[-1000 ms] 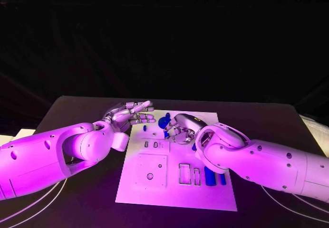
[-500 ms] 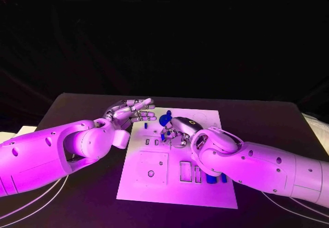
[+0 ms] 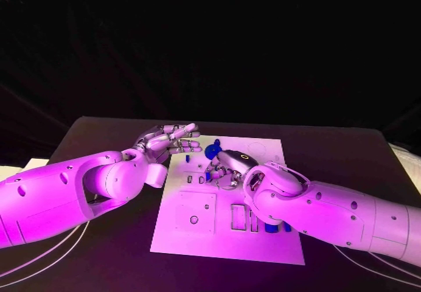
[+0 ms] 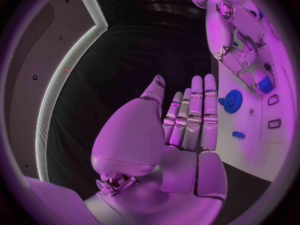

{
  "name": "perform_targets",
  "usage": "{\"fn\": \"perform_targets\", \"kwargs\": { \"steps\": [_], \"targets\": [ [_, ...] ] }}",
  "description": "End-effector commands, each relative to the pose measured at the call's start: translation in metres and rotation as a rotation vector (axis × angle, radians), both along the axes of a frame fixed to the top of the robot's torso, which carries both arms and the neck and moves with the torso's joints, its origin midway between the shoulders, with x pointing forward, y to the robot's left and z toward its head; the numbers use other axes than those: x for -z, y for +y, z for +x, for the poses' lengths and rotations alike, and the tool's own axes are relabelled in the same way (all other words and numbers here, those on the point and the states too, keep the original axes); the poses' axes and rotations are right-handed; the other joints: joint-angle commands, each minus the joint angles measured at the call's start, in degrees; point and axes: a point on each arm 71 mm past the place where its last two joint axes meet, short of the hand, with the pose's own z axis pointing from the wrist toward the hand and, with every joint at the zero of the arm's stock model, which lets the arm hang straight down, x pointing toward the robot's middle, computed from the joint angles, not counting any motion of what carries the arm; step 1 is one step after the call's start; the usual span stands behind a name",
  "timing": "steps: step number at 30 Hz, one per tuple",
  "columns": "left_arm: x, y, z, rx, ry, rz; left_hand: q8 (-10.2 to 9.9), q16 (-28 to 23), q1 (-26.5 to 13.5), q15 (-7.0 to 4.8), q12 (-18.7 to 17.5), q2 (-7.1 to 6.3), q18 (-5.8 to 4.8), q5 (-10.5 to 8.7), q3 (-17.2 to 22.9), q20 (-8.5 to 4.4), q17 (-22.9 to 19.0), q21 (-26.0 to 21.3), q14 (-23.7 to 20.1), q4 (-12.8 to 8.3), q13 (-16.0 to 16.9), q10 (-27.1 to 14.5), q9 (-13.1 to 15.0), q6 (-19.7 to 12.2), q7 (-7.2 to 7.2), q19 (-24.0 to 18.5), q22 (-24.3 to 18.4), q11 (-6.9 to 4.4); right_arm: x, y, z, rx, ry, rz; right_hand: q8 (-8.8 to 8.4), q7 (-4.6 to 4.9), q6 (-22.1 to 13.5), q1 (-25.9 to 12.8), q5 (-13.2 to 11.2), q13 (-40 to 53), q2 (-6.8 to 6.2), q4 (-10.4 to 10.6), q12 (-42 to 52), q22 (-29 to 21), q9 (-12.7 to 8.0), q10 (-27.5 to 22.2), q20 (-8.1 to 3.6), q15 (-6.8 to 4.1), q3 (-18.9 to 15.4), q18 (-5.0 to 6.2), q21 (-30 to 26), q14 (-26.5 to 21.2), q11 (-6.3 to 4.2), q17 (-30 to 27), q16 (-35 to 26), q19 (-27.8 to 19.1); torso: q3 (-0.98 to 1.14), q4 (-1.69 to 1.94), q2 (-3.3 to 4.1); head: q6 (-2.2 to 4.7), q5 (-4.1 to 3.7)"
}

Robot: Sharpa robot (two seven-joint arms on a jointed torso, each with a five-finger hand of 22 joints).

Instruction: Assemble the parts on the task board

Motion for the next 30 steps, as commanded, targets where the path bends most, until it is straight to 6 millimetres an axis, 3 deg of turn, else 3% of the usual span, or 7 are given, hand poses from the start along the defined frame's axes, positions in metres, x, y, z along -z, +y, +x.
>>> {"fn": "perform_targets", "kwargs": {
  "steps": [1, 10, 19, 30],
  "targets": [
    [-0.0014, -0.0023, -0.0006, 0.014, -0.008, -0.011, 0.20, 0.25, 0.17, -0.07, 0.40, 0.39, 0.51, 0.10, -0.03, -0.11, 0.06, 0.23, -0.37, -0.29, 0.01, -0.17, 0.06, -0.12, -0.09, -0.48, 0.08, -0.01, 0.0053, 0.0012, -0.0015, -0.018, 0.020, -0.043, 0.35, -0.26, 0.40, -0.68, 0.14, -0.08, -0.01, 0.25, 0.00, 0.55, 0.95, -0.12, -0.39, -0.30, -0.20, -0.64, -0.09, 4.03, -0.23, 5.68, -0.41, -0.19, -0.01, -0.06, -0.04, -0.28, 0.05],
    [-0.0014, -0.0023, -0.0005, 0.015, -0.007, -0.011, 0.20, 0.25, 0.17, -0.07, 0.40, 0.39, 0.51, 0.10, -0.03, -0.11, 0.06, 0.23, -0.37, -0.29, 0.01, -0.17, 0.06, -0.12, -0.09, -0.48, 0.08, -0.01, 0.0076, 0.0021, -0.0026, -0.023, 0.027, -0.057, 0.02, -0.08, 0.02, -1.36, 0.27, -0.35, -0.98, 0.25, -0.42, 0.02, 0.91, -0.43, -0.31, -0.19, -0.58, -0.52, -0.35, 3.94, -0.09, 5.32, -0.69, -0.55, -0.01, -0.04, -0.08, -0.32, 0.11],
    [-0.0014, -0.0027, -0.0005, 0.015, -0.008, -0.010, 0.20, 0.25, 0.17, -0.07, 0.40, 0.39, 0.51, 0.10, -0.03, -0.11, 0.06, 0.23, -0.37, -0.29, 0.01, -0.17, 0.06, -0.12, -0.09, -0.48, 0.08, -0.01, 0.0074, 0.0035, -0.0034, -0.028, 0.022, -0.057, -0.38, 0.12, -0.38, -2.16, 2.19, -1.07, -2.41, 0.21, -1.44, -1.00, 0.88, -1.06, -0.19, -0.06, -1.24, -0.30, -0.85, 3.75, 0.07, 4.54, -1.27, -1.21, -0.03, -0.06, -0.08, -0.26, 0.11],
    [-0.0013, -0.0030, -0.0003, 0.016, -0.007, -0.010, 0.22, 0.28, 0.15, -0.09, 0.49, 0.43, 0.52, 0.09, -0.03, -0.11, 0.15, 0.28, -0.37, -0.37, 0.01, -0.13, 0.06, -0.08, -0.10, -0.50, 0.11, -0.02, 0.0049, 0.0025, -0.0025, -0.006, -0.003, -0.019, -1.59, 0.88, -2.28, -3.46, 3.11, -2.59, -3.96, 0.57, -3.48, -2.68, 0.50, -2.33, 0.16, 0.41, -2.44, 0.05, -1.73, 3.45, 0.70, 3.38, -2.22, -2.28, -0.02, 0.00, -0.04, -0.33, -0.04]
  ]
}}
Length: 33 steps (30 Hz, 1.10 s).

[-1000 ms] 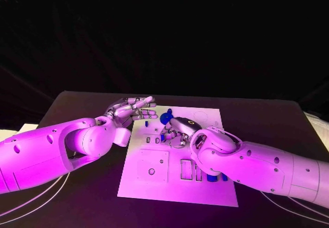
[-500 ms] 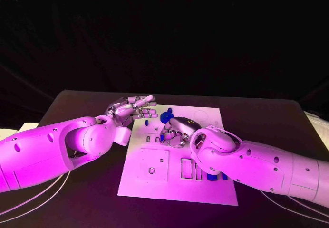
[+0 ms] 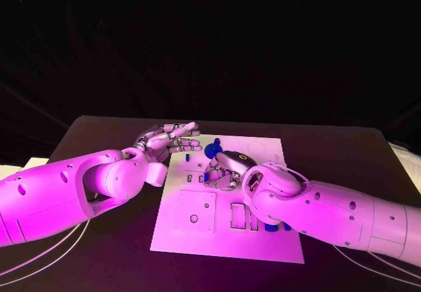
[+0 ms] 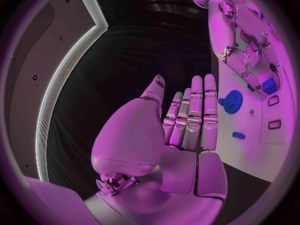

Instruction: Assemble the parts on the task board

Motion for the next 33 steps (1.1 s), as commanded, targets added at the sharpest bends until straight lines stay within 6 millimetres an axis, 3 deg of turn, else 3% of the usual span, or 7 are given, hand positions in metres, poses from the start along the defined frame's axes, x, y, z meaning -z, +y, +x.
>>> {"fn": "perform_targets", "kwargs": {
  "steps": [1, 20, 24, 30, 33],
  "targets": [
    [-0.001, -0.003, 0.000, 0.016, -0.008, -0.010, 0.22, 0.28, 0.15, -0.09, 0.09, 0.43, 0.51, 0.09, -0.03, 0.09, 0.06, 0.28, -0.37, -0.37, 0.01, -0.13, 0.06, -0.08, -0.10, -0.29, 0.05, -0.02, 0.002, -0.001, 0.000, 0.012, -0.008, 0.001, -0.40, 0.09, -0.85, -0.17, 0.22, -0.26, -0.67, 0.07, -0.49, -0.38, -0.11, -0.72, 0.09, 0.46, -0.64, 0.08, -0.28, 3.43, 0.08, 3.28, -0.51, -0.42, -0.01, 0.06, 0.02, -0.06, -0.06],
    [-0.001, -0.003, 0.000, 0.023, -0.005, -0.012, 0.22, 0.28, 0.16, -0.09, 0.12, 0.42, 0.52, 0.09, -0.03, 0.09, 0.09, 0.30, -0.39, -0.42, 0.01, -0.13, 0.06, -0.07, -0.10, -0.30, 0.06, -0.02, 0.000, 0.000, -0.001, 0.023, -0.018, 0.028, -0.98, 0.44, -2.63, -1.67, 0.78, -3.37, -2.18, 1.35, -4.27, -2.30, -0.37, -3.09, 0.55, 0.86, -3.64, 0.49, -1.41, 3.10, 0.51, 1.96, -1.67, -1.56, 0.01, 0.01, -0.02, -0.21, -0.06],
    [-0.001, -0.003, 0.000, 0.023, -0.005, -0.012, 0.22, 0.28, 0.16, -0.09, 0.12, 0.42, 0.52, 0.09, -0.03, 0.09, 0.09, 0.30, -0.39, -0.42, 0.01, -0.13, 0.06, -0.07, -0.10, -0.30, 0.06, -0.02, -0.004, -0.001, -0.002, 0.029, -0.047, 0.072, -1.13, 0.62, -3.86, -2.38, 0.67, -5.27, -2.85, 2.19, -6.39, -2.88, -0.64, -4.46, 0.67, 1.01, -5.64, 0.59, -1.77, 3.05, 0.71, 1.72, -1.92, -1.88, 0.04, -0.01, 0.04, -0.20, -0.05],
    [-0.001, -0.002, 0.000, 0.025, -0.006, -0.014, 0.24, 0.36, 0.17, -0.12, 0.18, 0.42, 0.53, 0.08, -0.04, 0.08, 0.17, 0.36, -0.30, -0.49, 0.01, -0.11, 0.07, -0.05, -0.14, -0.27, 0.09, -0.05, -0.012, -0.005, -0.008, 0.014, -0.096, 0.173, -1.01, 0.76, -4.60, -2.04, 1.44, -6.00, -2.85, 2.73, -6.92, -3.32, -0.88, -4.97, 0.77, 1.11, -7.13, 0.68, -2.06, 3.01, 0.83, 1.50, -2.17, -2.08, 0.07, -0.05, 0.01, -0.22, -0.03],
    [-0.001, -0.001, 0.001, 0.036, -0.016, -0.008, 0.91, 2.75, 0.20, -1.30, 1.21, 0.81, 0.77, 0.09, 0.07, -0.77, 1.65, 2.14, 2.72, -0.90, 0.18, 1.76, 0.24, 1.47, -1.31, 1.70, 0.95, -1.19, -0.017, -0.011, -0.012, -0.015, -0.095, 0.226, -0.99, 0.82, -4.82, -2.05, 1.56, -6.10, -2.68, 3.04, -6.91, -3.29, -0.96, -5.02, 0.80, 1.16, -7.60, 0.67, -2.07, 3.03, 0.88, 1.57, -2.14, -2.04, 0.06, -0.02, -0.07, -0.15, -0.06]
  ]
}}
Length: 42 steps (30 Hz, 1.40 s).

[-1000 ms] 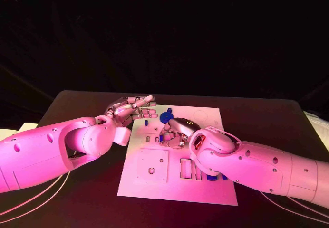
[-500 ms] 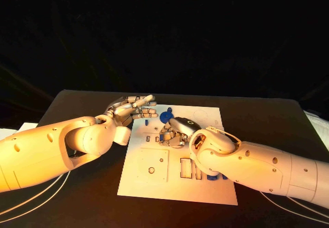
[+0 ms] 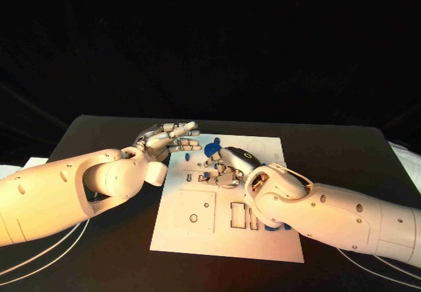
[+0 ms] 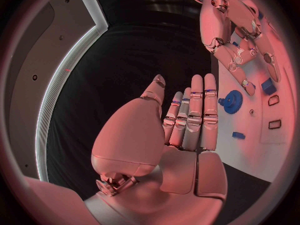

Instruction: Assemble the parts on the task board

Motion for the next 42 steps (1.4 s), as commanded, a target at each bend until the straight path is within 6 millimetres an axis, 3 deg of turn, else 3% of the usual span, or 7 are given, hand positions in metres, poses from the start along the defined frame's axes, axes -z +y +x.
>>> {"fn": "perform_targets", "kwargs": {
  "steps": [1, 5, 14, 19, 22, 26, 42],
  "targets": [
    [-0.001, -0.001, 0.000, 0.036, -0.020, 0.000, 0.54, 2.51, -0.09, -1.05, 1.00, 0.58, 0.80, 0.07, 0.08, -0.81, 1.47, 1.78, 2.82, -0.53, 0.26, 2.15, 0.14, 1.20, -0.98, 1.98, 0.88, -0.88, -0.011, -0.004, -0.006, -0.052, -0.038, 0.124, -0.28, 0.05, -0.50, 0.24, 0.27, -0.06, -0.03, 0.14, -0.16, 0.03, -0.15, -0.24, -0.11, 0.33, -0.54, 0.66, -0.24, 3.05, 0.02, 1.62, -0.12, -0.27, -0.01, 0.03, -0.12, 0.03, -0.01],
    [-0.001, 0.002, 0.002, 0.037, -0.034, 0.053, 1.02, 12.01, -0.76, -3.69, 3.31, 0.65, 0.69, 0.03, 0.04, -3.42, 7.48, 8.33, 10.13, -0.21, 1.19, 8.77, 0.14, 3.35, -2.49, 8.00, 4.41, -3.20, -0.022, -0.017, -0.012, -0.135, -0.003, 0.183, -0.27, 0.17, -0.99, 0.73, 0.01, -0.38, 0.62, 0.42, -0.34, -0.09, -0.30, -0.46, -0.04, 0.42, -1.01, 0.68, -0.33, 3.13, 0.11, 1.92, 0.06, -0.31, 0.07, -0.03, -0.23, 0.05, 0.13],
    [0.006, 0.009, 0.009, 0.099, 0.022, 0.323, 5.59, 66.76, -1.59, -8.41, 17.78, 0.74, -2.98, 0.31, 2.70, -8.23, 62.19, 41.62, 19.67, 0.62, 11.86, 16.03, 2.13, 9.69, -7.02, 21.67, 38.17, -7.77, -0.047, -0.072, -0.006, -0.215, 0.230, 0.336, 0.43, 0.30, -0.52, 6.48, -1.18, -2.72, 4.21, -1.72, -2.61, -2.26, -0.36, -1.42, -0.06, 0.35, 0.74, 1.14, -1.57, 2.20, 0.03, -1.63, -2.81, -1.65, 0.27, -0.78, -1.43, -0.08, 0.43],
    [0.005, 0.008, 0.017, 0.230, 0.048, 0.651, 6.93, 66.45, -8.12, -8.14, 24.22, 0.36, -1.66, -0.20, 0.82, -8.43, 61.91, 36.33, 18.92, 4.95, 17.74, 13.35, 3.27, 9.07, -6.71, 19.11, 29.97, -7.78, -0.059, -0.103, 0.002, -0.161, 0.324, 0.402, 0.19, 1.09, -2.29, 6.83, -1.20, -17.49, 5.12, -1.15, -20.78, -27.99, -0.60, -12.48, 0.63, 1.10, 1.03, 5.98, -18.22, -6.69, 0.92, -23.23, -23.76, -18.73, 0.49, -1.18, -2.20, -0.29, 0.72],
    [0.004, 0.007, 0.022, 0.279, 0.067, 0.812, 9.41, 72.68, -8.97, -8.54, 33.15, -0.28, -3.50, -0.52, -0.45, -8.68, 69.31, 45.31, 20.49, 6.08, 25.81, 13.54, 4.88, 9.67, -7.58, 21.71, 42.90, -8.23, -0.070, -0.119, 0.008, -0.136, 0.350, 0.490, 1.13, 1.72, -0.52, 7.86, -1.51, -28.17, 6.14, -0.57, -31.69, -36.75, -0.39, -11.90, 0.89, 1.81, 3.85, 7.03, -28.82, -12.38, 0.89, -37.42, -42.87, -22.88, 0.76, -1.47, -2.49, -0.21, 1.07],
    [0.002, 0.005, 0.030, 0.326, 0.069, 1.040, 16.43, 75.81, -8.80, -9.33, 54.62, 0.26, -5.65, -0.73, -2.10, -9.49, 73.07, 55.81, 21.36, 7.11, 49.43, 15.82, 10.07, 8.66, -9.04, 23.99, 57.42, -9.15, -0.078, -0.136, 0.015, -0.104, 0.349, 0.615, 0.48, 1.78, 1.56, 9.41, -1.75, -42.66, 4.59, -1.12, -46.19, -44.61, -0.64, -7.51, 2.17, 3.14, 8.49, 6.52, -40.89, -15.62, 2.41, -42.57, -55.07, -25.27, 1.02, -1.67, -2.87, -0.40, 1.21],
    [0.003, -0.022, 0.040, 0.326, 0.106, 1.348, 23.85, 75.81, -11.09, -9.59, 63.00, 1.75, -6.41, -1.08, -6.93, -9.38, 73.07, 59.75, 21.36, 10.94, 60.37, 18.47, 16.27, 4.88, -9.18, 24.49, 63.12, -9.83, -0.083, -0.173, 0.039, 0.071, 0.253, 0.749, -0.38, 2.03, 2.79, 7.59, 0.65, -59.61, 1.70, -2.17, -54.28, -59.26, -0.62, -0.88, 1.83, 2.81, 13.22, 6.74, -58.49, -8.38, 2.46, -42.17, -65.70, -10.61, 1.20, -1.54, -3.07, -0.96, 1.64]
  ]
}}
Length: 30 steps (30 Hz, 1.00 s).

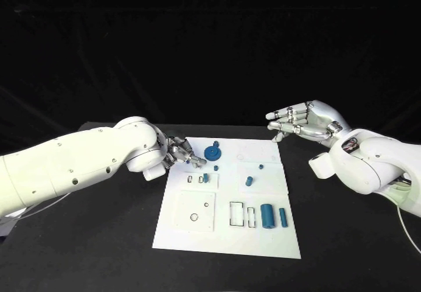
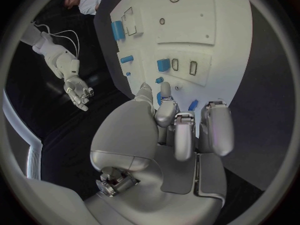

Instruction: Assemble the parts on the task board

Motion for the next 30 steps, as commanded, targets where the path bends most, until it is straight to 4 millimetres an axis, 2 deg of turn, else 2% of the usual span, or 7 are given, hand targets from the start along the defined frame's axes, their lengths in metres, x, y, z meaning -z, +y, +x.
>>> {"fn": "perform_targets", "kwargs": {
  "steps": [1, 4, 6, 10, 19, 25, 30],
  "targets": [
    [0.001, 0.000, 0.001, 0.001, 0.011, 0.112, 1.00, 0.14, -1.31, -0.19, 0.59, -0.04, -0.63, -0.40, -1.31, 0.14, 15.06, 0.48, 6.03, 0.77, 0.84, 0.54, 0.86, -0.66, -0.12, 1.08, 0.63, -0.01, -0.002, -0.004, 0.003, 0.048, -0.015, 0.053, 0.14, -0.33, 0.68, -0.22, -0.20, -0.32, -0.72, -0.18, 0.34, -0.42, 0.12, 1.73, -0.41, -0.35, -0.19, 0.50, -0.08, 1.11, -0.39, 0.43, -0.40, 2.48, 0.03, -0.04, 0.04, -0.07, 0.17],
    [0.002, -0.005, 0.003, 0.014, 0.018, 0.128, 2.06, 0.14, -3.49, -0.35, 1.02, 0.12, -0.72, -1.36, -3.22, 0.10, 15.06, 0.82, 6.03, 0.96, 1.55, 0.73, 1.89, -1.16, -0.28, 1.14, 1.17, -0.13, -0.002, -0.007, 0.005, 0.078, -0.014, 0.051, 0.20, -1.03, 1.22, -0.53, -0.49, 0.13, -1.28, -0.51, 1.39, 0.29, 0.14, 4.87, -1.21, -1.20, -1.09, 0.45, 1.68, 3.45, -1.38, 1.24, 0.13, 5.97, 0.03, -0.03, 0.07, -0.13, 0.12],
    [0.003, -0.009, 0.004, 0.028, 0.024, 0.144, 2.49, 0.14, -4.55, -0.37, 1.07, -0.05, -0.72, -1.62, -4.36, -0.04, 15.06, 0.90, 6.03, 1.00, 1.70, 0.71, 2.35, -1.44, -0.36, 1.13, 1.30, -0.22, -0.001, -0.009, 0.007, 0.108, -0.015, 0.044, 0.30, -1.80, 1.74, -0.87, -0.03, 0.95, -1.45, -0.63, 2.54, 1.30, 0.16, 7.60, -2.04, -2.15, -1.61, 0.45, 3.69, 6.33, -2.35, 2.37, 1.63, 8.73, -0.03, -0.15, 0.11, -0.18, 0.16],
    [0.004, -0.013, 0.006, 0.047, 0.033, 0.163, 2.83, 0.14, -5.32, -0.46, 0.92, -0.44, -0.74, -1.71, -5.50, -0.15, 15.06, 0.97, 6.03, 1.01, 1.62, 0.55, 2.77, -1.77, -0.43, 1.11, 1.41, -0.29, 0.000, -0.015, 0.011, 0.152, -0.014, 0.033, 0.21, -2.44, 2.08, -1.75, 0.36, 2.25, -1.61, -0.50, 3.52, 2.56, 0.11, 9.98, -2.98, -3.01, -1.99, 0.32, 5.92, 8.91, -3.21, 4.04, 3.33, 10.80, -0.07, -0.29, 0.24, -0.23, 0.13],
    [0.007, -0.021, 0.011, 0.073, 0.054, 0.193, 3.50, 0.14, -5.80, -0.60, 1.38, -0.38, -0.85, -1.72, -6.40, -0.28, 15.06, 1.33, 6.03, 0.99, 2.30, 0.90, 3.40, -1.69, -0.64, 1.26, 2.05, -0.45, 0.002, -0.020, 0.017, 0.184, -0.012, 0.019, 0.01, -2.53, 1.93, -3.33, 1.54, 3.49, -1.62, 0.23, 3.45, 3.50, 0.01, 10.30, -3.27, -3.12, -2.24, 0.15, 7.17, 9.12, -3.29, 5.67, 4.08, 10.70, -0.04, -0.23, 0.40, -0.34, 0.00],
    [0.011, -0.028, 0.013, 0.098, 0.070, 0.216, 3.95, 0.14, -6.02, -0.69, 1.48, -0.25, -0.89, -1.73, -6.86, -0.37, 15.06, 1.47, 6.03, 0.99, 2.48, 0.98, 3.84, -1.65, -0.77, 1.32, 2.31, -0.57, 0.003, -0.019, 0.018, 0.182, -0.010, 0.013, -0.03, -2.51, 1.82, -3.55, 1.74, 3.71, -1.70, 0.30, 3.38, 3.63, -0.01, 10.25, -3.27, -3.10, -2.30, 0.14, 7.33, 9.02, -3.27, 5.95, 4.14, 10.57, -0.05, -0.37, 0.45, -0.55, 0.10],
    [0.012, -0.033, 0.012, 0.114, 0.078, 0.223, 4.16, 0.14, -6.09, -0.73, 1.47, -0.17, -0.89, -1.72, -7.04, -0.41, 15.06, 1.45, 6.03, 0.99, 2.48, 0.97, 4.04, -1.64, -0.82, 1.30, 2.28, -0.61, 0.003, -0.018, 0.019, 0.179, -0.010, 0.006, -0.07, -2.47, 1.68, -3.67, 1.81, 3.85, -1.76, 0.34, 3.31, 3.73, -0.03, 10.15, -3.26, -3.07, -2.32, 0.12, 7.43, 8.91, -3.24, 6.14, 4.18, 10.45, -0.05, -0.35, 0.36, -0.76, 0.04]
  ]
}}
